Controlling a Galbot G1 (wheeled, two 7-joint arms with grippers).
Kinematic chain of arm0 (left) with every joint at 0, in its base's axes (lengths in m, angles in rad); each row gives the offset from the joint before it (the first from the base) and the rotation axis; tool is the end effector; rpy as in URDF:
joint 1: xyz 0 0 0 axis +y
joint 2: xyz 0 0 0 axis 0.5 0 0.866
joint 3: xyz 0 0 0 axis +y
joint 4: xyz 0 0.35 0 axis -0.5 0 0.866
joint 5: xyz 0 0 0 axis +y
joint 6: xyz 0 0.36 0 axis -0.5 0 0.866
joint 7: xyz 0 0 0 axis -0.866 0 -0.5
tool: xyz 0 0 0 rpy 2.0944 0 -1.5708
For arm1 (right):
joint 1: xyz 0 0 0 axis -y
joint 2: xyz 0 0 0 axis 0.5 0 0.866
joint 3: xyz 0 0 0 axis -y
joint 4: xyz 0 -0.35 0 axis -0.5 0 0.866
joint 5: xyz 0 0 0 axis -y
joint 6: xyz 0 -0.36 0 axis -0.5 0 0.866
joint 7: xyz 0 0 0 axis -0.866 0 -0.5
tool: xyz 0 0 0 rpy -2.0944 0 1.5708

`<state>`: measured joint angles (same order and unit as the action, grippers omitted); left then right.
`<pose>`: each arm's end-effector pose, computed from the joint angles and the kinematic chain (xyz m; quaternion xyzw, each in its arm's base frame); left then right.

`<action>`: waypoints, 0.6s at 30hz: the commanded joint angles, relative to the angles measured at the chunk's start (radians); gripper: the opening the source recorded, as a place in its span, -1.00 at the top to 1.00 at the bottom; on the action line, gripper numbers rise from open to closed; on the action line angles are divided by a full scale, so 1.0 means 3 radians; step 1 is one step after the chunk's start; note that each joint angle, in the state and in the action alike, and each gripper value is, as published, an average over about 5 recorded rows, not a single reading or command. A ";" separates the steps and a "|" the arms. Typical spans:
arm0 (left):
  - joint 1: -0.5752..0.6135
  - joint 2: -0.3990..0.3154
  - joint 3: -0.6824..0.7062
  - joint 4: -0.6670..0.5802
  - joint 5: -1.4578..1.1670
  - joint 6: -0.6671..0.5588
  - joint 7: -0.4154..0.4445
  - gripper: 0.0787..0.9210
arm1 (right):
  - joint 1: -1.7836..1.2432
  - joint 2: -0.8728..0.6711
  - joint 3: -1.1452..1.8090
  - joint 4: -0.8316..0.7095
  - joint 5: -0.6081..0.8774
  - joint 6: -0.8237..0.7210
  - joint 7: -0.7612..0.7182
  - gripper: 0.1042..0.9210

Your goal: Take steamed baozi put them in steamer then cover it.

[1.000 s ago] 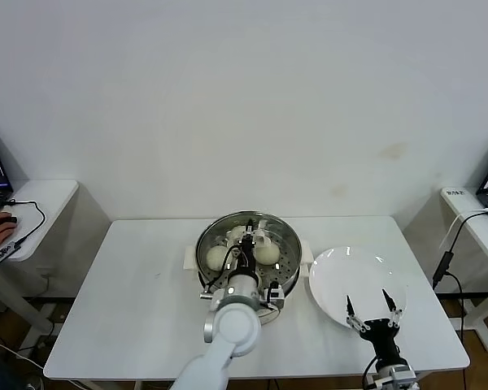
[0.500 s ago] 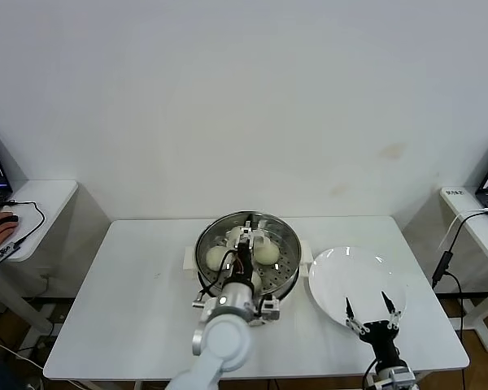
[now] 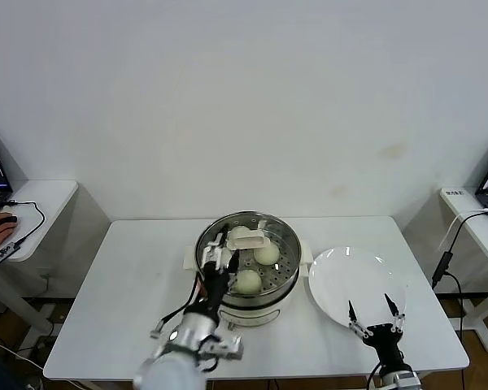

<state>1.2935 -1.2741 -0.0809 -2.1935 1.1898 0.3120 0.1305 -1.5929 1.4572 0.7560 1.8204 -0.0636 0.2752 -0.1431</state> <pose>0.2147 -0.0788 -0.2298 0.0925 0.7959 0.5888 0.1068 0.1603 -0.1094 -0.3901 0.0087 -0.9904 0.1370 0.0167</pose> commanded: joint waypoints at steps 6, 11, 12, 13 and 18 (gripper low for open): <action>0.1866 0.0138 -0.1937 -0.0052 -0.4961 -0.1595 -0.1280 -0.77 | -0.0286 -0.0024 0.0027 0.0249 0.0048 -0.0008 -0.0005 -0.76; 0.2077 0.0085 -0.1908 0.0025 -0.4998 -0.1777 -0.1296 -0.77 | -0.0421 -0.0099 -0.0019 0.0337 0.0094 -0.0013 -0.0015 -0.76; 0.2088 0.0078 -0.1888 0.0047 -0.5005 -0.1778 -0.1308 -0.77 | -0.0442 -0.0118 -0.0038 0.0352 0.0094 -0.0016 -0.0012 -0.76; 0.2094 0.0072 -0.1865 0.0071 -0.5014 -0.1776 -0.1320 -0.77 | -0.0462 -0.0136 -0.0058 0.0367 0.0094 -0.0024 -0.0009 -0.76; 0.2087 0.0040 -0.1752 0.0211 -0.5022 -0.1786 -0.1344 -0.77 | -0.0552 -0.0204 -0.0230 0.0455 0.0115 -0.0129 0.0007 -0.76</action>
<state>1.7769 -1.2559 -0.5265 -2.1813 0.0677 -0.1107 -0.1928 -1.6966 1.4249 0.7429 1.9092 -0.0429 0.2637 -0.1457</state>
